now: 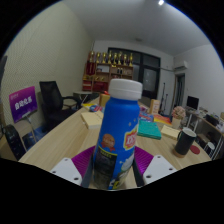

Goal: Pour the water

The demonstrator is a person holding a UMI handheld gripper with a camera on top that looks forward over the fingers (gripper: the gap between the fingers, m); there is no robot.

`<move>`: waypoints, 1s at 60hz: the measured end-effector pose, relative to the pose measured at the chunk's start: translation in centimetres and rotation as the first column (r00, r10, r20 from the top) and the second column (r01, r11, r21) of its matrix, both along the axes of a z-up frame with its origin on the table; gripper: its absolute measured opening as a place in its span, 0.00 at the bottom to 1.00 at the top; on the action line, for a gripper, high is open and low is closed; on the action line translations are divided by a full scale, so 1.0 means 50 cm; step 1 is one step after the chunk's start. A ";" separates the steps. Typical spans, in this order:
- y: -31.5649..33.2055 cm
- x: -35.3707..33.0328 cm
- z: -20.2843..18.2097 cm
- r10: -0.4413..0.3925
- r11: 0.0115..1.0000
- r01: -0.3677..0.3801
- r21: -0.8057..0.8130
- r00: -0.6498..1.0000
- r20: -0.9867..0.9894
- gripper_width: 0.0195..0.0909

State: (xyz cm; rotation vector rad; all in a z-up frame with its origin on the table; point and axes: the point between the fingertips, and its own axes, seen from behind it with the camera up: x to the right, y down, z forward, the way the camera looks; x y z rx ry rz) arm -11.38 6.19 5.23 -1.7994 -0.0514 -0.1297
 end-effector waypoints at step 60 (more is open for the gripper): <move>0.135 0.321 0.335 0.032 0.993 -0.077 0.095 -0.585 -0.810 0.47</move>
